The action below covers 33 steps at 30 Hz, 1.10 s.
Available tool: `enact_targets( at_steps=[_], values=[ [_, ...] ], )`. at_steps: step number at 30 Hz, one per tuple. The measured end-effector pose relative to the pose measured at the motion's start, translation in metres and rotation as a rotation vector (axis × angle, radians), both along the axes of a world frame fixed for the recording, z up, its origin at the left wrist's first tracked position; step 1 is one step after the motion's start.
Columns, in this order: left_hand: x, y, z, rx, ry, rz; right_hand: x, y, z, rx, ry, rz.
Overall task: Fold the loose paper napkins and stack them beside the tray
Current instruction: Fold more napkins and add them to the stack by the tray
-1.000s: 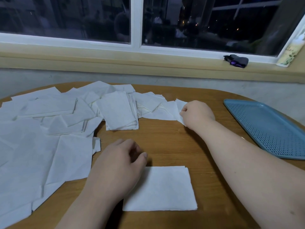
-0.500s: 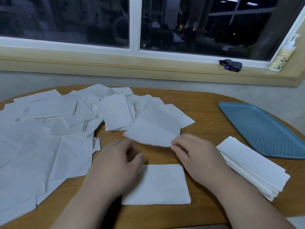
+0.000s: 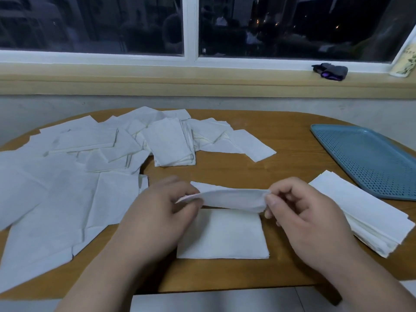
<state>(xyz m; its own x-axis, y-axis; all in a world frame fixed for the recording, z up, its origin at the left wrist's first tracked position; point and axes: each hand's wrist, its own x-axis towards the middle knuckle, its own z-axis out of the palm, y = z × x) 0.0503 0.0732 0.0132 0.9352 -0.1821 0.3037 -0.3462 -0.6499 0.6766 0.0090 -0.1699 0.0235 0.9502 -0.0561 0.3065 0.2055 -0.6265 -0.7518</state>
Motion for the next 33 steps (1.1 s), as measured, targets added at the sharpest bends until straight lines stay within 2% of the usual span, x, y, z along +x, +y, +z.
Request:
enact_targets(
  at_steps=[6, 9, 11, 15, 21, 26, 30, 33],
  values=[
    [-0.021, -0.003, 0.032, -0.475, 0.025, -0.027, -0.001, 0.008, 0.022, 0.330, -0.116, -0.017],
    [-0.023, -0.005, 0.033, -0.651, 0.111, -0.049, 0.004, 0.012, 0.027, 0.396, -0.115, -0.050],
    [-0.019, -0.006, 0.028, -0.705, 0.191, -0.025, 0.010, 0.013, 0.027, 0.362, -0.071, -0.057],
    [-0.010, -0.005, 0.015, -0.563, 0.233, 0.085, 0.022, 0.016, 0.019, 0.220, 0.003, -0.069],
    [-0.003, -0.001, 0.008, -0.306, 0.107, 0.147, 0.029, 0.012, 0.006, 0.114, -0.047, -0.051],
    [-0.004, 0.010, 0.005, -0.146, 0.055, -0.008, 0.016, -0.005, -0.007, -0.059, -0.156, 0.053],
    [-0.009, 0.021, 0.005, -0.035, 0.138, -0.184, 0.009, -0.024, -0.019, -0.258, -0.217, 0.308],
    [-0.014, 0.026, 0.005, 0.052, 0.190, -0.272, 0.005, -0.030, -0.020, -0.341, -0.160, 0.420]
  ],
)
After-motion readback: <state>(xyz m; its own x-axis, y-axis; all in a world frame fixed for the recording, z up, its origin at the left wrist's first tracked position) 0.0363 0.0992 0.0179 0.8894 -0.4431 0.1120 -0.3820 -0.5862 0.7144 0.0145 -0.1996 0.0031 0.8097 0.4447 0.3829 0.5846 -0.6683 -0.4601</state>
